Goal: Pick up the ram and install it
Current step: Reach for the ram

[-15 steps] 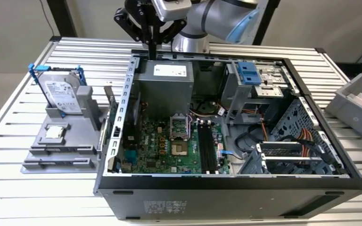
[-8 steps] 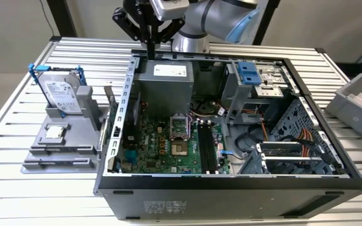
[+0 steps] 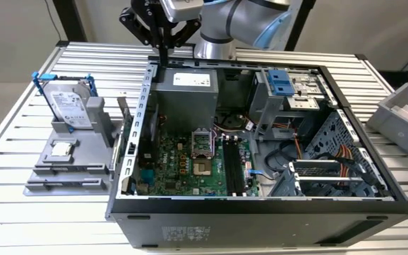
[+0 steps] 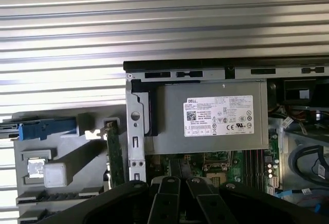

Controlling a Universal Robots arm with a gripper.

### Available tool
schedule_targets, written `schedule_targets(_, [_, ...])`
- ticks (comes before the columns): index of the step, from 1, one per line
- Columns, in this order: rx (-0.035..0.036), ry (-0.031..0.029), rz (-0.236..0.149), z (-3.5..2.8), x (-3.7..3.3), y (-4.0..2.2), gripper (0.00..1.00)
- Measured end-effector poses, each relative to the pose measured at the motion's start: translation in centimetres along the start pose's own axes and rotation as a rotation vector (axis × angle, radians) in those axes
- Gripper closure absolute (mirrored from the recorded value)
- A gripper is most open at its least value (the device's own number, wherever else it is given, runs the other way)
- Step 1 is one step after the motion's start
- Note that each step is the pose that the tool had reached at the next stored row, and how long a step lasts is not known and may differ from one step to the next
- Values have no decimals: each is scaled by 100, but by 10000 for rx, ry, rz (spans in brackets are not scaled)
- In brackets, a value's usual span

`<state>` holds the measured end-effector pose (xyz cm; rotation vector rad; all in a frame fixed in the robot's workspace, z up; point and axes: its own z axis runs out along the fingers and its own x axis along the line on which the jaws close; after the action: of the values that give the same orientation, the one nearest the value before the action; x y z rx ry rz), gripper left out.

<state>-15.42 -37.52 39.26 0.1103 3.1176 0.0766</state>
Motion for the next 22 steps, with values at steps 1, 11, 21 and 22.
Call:
schedule_targets(1, [0,0,-1,0,23,-2,100])
schedule_targets(11, [-10,1,-12,-4,196,-6,100])
schedule_targets(21, [-10,2,-13,-6,338,5,100])
schedule_targets(22, [-10,1,-13,-6,354,5,100])
